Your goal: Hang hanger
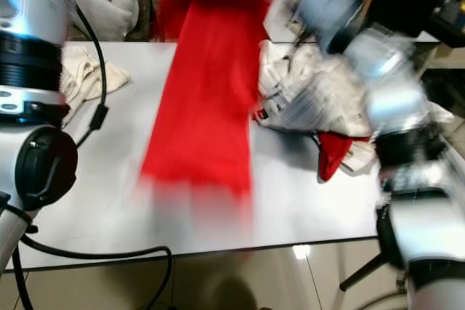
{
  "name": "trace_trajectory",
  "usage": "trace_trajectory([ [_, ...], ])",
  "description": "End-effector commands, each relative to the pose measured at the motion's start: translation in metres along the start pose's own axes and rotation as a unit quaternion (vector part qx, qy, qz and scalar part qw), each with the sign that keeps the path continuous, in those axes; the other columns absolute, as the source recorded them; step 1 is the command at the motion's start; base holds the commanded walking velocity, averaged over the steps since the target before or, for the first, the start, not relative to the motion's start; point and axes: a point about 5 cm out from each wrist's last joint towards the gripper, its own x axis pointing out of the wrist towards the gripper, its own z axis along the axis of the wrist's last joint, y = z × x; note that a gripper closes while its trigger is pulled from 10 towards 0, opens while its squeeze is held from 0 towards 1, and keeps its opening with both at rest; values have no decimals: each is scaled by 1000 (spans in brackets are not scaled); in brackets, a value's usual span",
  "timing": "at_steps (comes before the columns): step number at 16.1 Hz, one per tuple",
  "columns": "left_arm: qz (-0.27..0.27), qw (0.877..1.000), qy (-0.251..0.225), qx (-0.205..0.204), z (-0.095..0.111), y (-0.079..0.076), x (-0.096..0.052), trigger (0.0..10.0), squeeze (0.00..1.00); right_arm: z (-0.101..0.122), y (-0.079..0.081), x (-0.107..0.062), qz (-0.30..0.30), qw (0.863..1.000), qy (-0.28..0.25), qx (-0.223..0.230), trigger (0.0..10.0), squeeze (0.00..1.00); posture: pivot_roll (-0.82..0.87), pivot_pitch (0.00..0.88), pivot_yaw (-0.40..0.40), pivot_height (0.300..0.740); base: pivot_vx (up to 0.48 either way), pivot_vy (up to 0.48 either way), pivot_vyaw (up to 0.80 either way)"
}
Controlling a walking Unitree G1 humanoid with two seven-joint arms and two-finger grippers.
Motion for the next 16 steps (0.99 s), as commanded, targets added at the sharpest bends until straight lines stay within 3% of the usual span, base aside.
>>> trace_trajectory([
  [1, -3, 1000, 1, -4, 1, -4, 0, 10000, 0, 6, -15, -1, -30, 999, -28, -11, 10000, 0, -100, 0, -6, 740, 0, 0, 0],
  [3, 1, 1000, 23, -15, -14, -9, -5, 10000, 0, -5, -8, 0, -3, 999, -27, -33, 10000, 0, -100, 0, -7, 740, 0, 0, 0],
  [7, -6, 996, 88, -31, -54, -29, -14, 10000, 0, -39, 40, -15, 116, 993, -15, -17, 10000, 0, -104, 0, 8, 740, 0, 0, 0],
  [8, -9, 987, 155, -31, -90, -45, -24, 10000, 0, -51, 56, -32, 171, 985, -6, -10, 10000, 0, -107, 0, 18, 740, 0, 0, 0],
  [11, -16, 966, 258, -31, -148, -70, -49, 10000, 0, -64, 77, -81, 286, 958, 33, 1, 10000, 0, -116, 0, 31, 740, 0, 0, 0],
  [12, -12, 963, 265, -36, -154, -72, -52, 10000, 0, -65, 80, -90, 303, 952, 42, 0, 10000, 0, -116, 0, 31, 740, 0, 0, 0],
  [14, 36, 954, 297, -7, -175, -58, -62, 10000, 0, -67, 80, -134, 340, 936, 90, 19, 10000, 0, -122, 0, 37, 740, 0, 0, 0],
  [16, 82, 950, 301, 15, -181, -42, -65, 10000, 0, -62, 77, -156, 356, 928, 111, 23, 10000, 0, -127, 0, 43, 740, 0, 0, 0],
])
